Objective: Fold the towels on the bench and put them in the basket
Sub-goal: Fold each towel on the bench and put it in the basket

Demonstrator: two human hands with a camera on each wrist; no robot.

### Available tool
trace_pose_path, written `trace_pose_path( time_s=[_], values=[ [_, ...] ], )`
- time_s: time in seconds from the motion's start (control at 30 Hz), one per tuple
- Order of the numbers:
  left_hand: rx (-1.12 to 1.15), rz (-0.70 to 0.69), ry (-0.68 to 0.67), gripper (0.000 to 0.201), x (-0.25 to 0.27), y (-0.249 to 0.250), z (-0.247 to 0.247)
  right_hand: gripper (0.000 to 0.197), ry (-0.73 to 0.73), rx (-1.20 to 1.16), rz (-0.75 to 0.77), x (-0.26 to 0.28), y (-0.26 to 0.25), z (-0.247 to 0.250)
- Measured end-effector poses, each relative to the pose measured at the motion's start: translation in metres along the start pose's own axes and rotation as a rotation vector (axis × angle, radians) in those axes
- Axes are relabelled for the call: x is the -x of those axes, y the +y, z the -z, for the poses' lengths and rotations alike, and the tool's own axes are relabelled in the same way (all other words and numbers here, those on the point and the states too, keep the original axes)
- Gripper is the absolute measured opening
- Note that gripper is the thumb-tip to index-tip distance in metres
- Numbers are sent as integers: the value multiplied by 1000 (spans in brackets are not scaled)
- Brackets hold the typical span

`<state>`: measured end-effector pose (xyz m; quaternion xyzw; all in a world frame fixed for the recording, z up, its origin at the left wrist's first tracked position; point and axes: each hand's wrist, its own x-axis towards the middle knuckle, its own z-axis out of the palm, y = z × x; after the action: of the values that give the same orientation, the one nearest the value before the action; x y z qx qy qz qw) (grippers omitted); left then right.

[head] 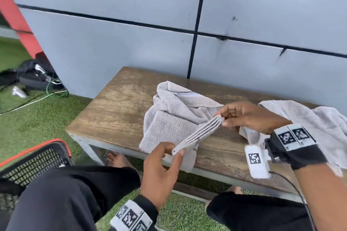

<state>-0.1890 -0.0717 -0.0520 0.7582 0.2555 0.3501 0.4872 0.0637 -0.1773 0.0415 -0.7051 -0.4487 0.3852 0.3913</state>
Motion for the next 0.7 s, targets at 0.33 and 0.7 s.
trace_pose_path(
  time_s=[0.33, 0.7],
  values=[
    [38, 216, 266, 31, -19, -55, 28, 20, -117, 332, 5, -135, -46, -51],
    [-354, 325, 256, 32, -36, -88, 33, 8, 22, 666, -120, -199, -3, -101]
  ],
)
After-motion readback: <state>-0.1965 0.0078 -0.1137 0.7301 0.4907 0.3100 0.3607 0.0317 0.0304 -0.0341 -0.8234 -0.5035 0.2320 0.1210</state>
